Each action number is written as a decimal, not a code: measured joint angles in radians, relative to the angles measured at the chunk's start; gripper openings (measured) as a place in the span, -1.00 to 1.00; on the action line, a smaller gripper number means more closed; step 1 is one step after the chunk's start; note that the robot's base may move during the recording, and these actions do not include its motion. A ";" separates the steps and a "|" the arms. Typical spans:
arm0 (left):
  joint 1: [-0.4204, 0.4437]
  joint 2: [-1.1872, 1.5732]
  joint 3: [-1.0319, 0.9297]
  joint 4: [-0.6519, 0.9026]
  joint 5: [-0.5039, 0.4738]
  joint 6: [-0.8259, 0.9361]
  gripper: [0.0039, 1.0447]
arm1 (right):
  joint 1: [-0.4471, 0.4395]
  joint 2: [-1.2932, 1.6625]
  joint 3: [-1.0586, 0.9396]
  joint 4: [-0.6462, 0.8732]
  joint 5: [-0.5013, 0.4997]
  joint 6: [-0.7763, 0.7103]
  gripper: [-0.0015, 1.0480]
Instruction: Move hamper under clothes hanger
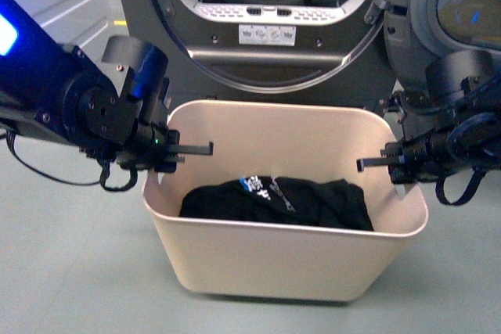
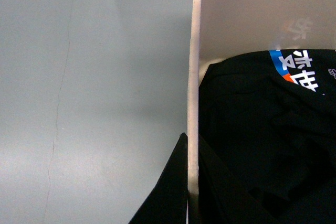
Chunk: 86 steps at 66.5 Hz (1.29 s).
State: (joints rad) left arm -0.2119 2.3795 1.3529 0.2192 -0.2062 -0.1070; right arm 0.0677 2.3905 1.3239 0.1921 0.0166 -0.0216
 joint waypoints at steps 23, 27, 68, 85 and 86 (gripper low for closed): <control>0.022 0.000 -0.005 0.000 -0.012 0.000 -0.93 | 0.027 0.000 0.000 0.000 -0.021 0.001 -0.95; 0.028 0.000 -0.005 0.000 -0.014 0.000 -0.93 | 0.032 0.000 0.000 0.000 -0.023 0.002 -0.95; 0.002 0.000 -0.005 0.002 -0.002 0.000 -0.93 | 0.004 -0.001 -0.001 0.001 -0.007 0.000 -0.95; -0.003 -0.001 -0.005 0.002 0.005 0.000 -0.93 | -0.001 -0.001 -0.002 0.001 0.001 0.000 -0.95; -0.003 -0.001 -0.005 0.002 0.005 0.000 -0.93 | -0.001 -0.001 -0.002 0.001 0.000 0.000 -0.95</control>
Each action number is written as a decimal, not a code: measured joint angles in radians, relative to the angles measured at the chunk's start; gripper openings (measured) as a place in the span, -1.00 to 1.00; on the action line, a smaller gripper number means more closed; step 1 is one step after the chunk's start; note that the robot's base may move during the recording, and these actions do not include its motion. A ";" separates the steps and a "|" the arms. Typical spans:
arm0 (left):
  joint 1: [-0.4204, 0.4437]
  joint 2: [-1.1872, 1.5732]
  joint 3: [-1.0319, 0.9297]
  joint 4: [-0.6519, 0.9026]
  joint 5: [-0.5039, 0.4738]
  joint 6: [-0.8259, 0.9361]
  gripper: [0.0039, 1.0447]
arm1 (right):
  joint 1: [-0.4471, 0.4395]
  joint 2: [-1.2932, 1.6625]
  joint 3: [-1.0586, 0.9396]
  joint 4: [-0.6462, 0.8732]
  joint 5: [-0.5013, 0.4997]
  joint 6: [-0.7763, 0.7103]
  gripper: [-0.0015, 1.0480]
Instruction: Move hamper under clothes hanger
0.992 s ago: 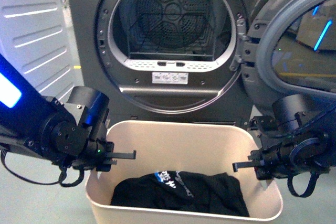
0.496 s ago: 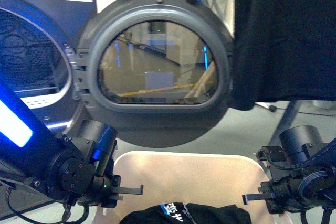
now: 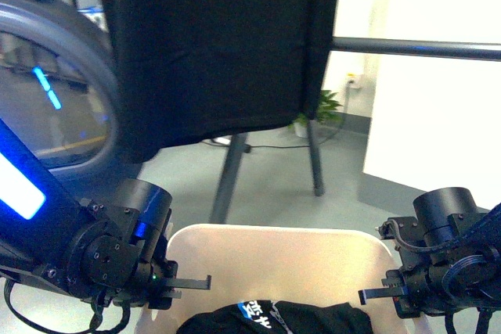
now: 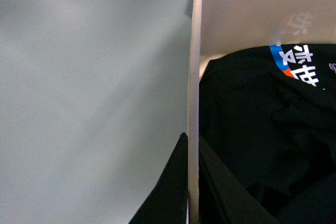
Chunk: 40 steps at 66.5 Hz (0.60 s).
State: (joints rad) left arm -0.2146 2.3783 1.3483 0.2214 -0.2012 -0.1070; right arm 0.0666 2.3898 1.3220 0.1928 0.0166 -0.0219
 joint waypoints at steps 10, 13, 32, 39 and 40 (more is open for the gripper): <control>0.000 0.000 0.000 0.000 -0.003 0.000 -0.93 | 0.000 0.000 0.000 0.000 -0.003 0.000 -0.95; 0.000 0.000 0.000 0.000 -0.003 0.000 -0.93 | 0.000 0.000 0.000 0.000 -0.003 0.000 -0.95; 0.003 0.000 0.000 0.000 -0.006 0.000 -0.93 | 0.004 0.000 0.000 0.000 -0.006 0.000 -0.95; 0.003 0.000 0.000 0.000 -0.005 0.000 -0.93 | 0.004 0.000 0.000 0.000 -0.002 0.000 -0.95; 0.003 0.000 0.000 0.000 -0.005 0.000 -0.93 | 0.004 0.000 0.000 0.000 -0.002 0.000 -0.95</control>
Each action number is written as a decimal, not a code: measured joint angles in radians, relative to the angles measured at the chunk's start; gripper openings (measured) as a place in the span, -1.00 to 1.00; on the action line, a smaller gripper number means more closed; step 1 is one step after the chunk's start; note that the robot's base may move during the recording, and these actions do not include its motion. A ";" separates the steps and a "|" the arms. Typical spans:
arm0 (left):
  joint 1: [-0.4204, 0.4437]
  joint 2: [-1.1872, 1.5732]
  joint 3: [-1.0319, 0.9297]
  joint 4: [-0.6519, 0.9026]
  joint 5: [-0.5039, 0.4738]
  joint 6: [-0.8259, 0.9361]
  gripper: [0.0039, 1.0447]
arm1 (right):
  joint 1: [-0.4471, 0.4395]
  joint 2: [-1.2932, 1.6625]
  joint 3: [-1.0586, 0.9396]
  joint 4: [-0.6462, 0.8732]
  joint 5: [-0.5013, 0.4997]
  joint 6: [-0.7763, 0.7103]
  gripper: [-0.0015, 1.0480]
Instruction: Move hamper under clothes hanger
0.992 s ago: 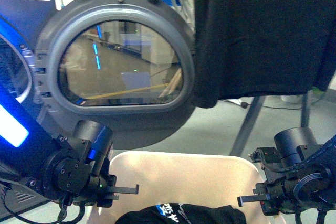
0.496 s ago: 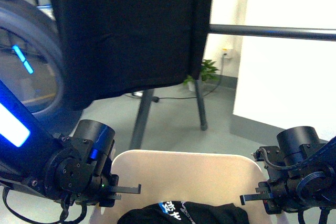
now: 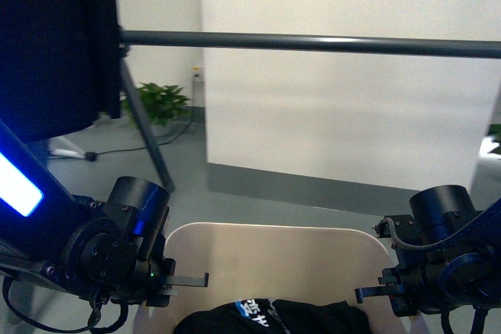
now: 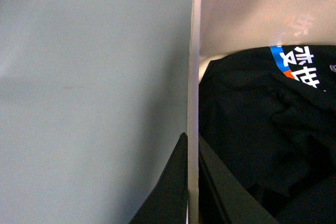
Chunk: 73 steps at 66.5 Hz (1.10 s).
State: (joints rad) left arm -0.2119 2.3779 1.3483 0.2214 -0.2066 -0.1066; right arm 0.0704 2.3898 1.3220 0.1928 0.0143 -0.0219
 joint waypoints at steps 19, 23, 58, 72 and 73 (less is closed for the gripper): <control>-0.027 0.000 0.000 0.000 0.025 0.000 -0.93 | -0.031 0.000 -0.002 0.000 0.014 0.000 -0.95; -0.029 0.000 0.000 0.000 0.025 -0.001 -0.93 | -0.032 0.000 -0.002 0.000 0.014 -0.001 -0.95; -0.003 0.000 0.000 0.000 0.001 0.000 -0.93 | -0.002 0.000 -0.002 0.000 0.003 0.000 -0.95; -0.005 0.000 0.000 0.000 0.000 0.000 -0.93 | -0.005 0.000 -0.002 0.000 0.002 0.000 -0.95; -0.004 0.000 0.000 0.000 0.000 0.000 -0.93 | -0.005 0.000 -0.002 0.000 0.002 0.000 -0.95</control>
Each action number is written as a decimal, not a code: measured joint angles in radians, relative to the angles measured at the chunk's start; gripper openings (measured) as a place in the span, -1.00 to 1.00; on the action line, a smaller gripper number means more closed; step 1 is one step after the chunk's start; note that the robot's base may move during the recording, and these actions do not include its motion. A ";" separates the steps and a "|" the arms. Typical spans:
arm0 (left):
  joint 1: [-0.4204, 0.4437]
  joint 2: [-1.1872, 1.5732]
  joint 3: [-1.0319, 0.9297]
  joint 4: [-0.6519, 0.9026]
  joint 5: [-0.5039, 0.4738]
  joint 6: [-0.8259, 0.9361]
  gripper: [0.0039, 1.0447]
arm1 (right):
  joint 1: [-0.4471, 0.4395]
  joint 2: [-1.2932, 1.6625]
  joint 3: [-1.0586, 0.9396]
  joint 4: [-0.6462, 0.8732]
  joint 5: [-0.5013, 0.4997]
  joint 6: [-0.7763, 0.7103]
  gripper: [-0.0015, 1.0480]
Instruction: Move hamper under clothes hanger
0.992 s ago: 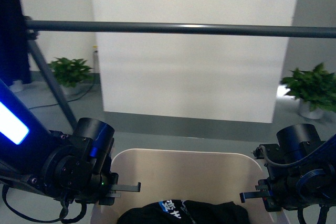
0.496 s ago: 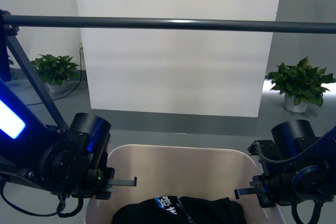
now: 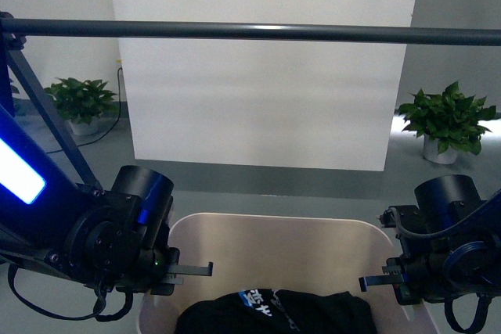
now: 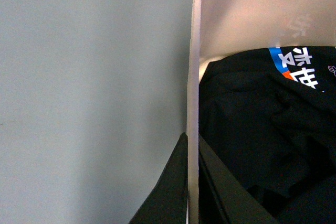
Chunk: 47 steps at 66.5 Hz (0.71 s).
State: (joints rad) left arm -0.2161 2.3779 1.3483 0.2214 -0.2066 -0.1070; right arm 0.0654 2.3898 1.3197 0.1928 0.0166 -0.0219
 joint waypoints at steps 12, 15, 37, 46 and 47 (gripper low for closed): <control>0.003 0.000 0.000 0.000 -0.002 0.000 -0.93 | 0.003 0.000 0.000 0.000 -0.002 0.000 -0.95; 0.003 0.000 0.000 0.000 -0.002 0.000 -0.93 | 0.003 0.000 0.000 0.000 -0.002 0.000 -0.95; -0.011 0.008 0.069 -0.195 -0.066 -0.077 -0.93 | -0.001 0.014 0.028 -0.096 -0.034 0.100 -0.95; -0.020 0.034 0.084 -0.182 -0.064 -0.081 -0.93 | -0.005 0.037 0.039 -0.094 -0.026 0.114 -0.95; -0.021 0.035 0.085 -0.181 -0.064 -0.082 -0.93 | -0.006 0.040 0.040 -0.093 -0.024 0.115 -0.95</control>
State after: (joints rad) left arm -0.2367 2.4134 1.4334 0.0402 -0.2710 -0.1890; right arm 0.0597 2.4302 1.3598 0.0998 -0.0078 0.0929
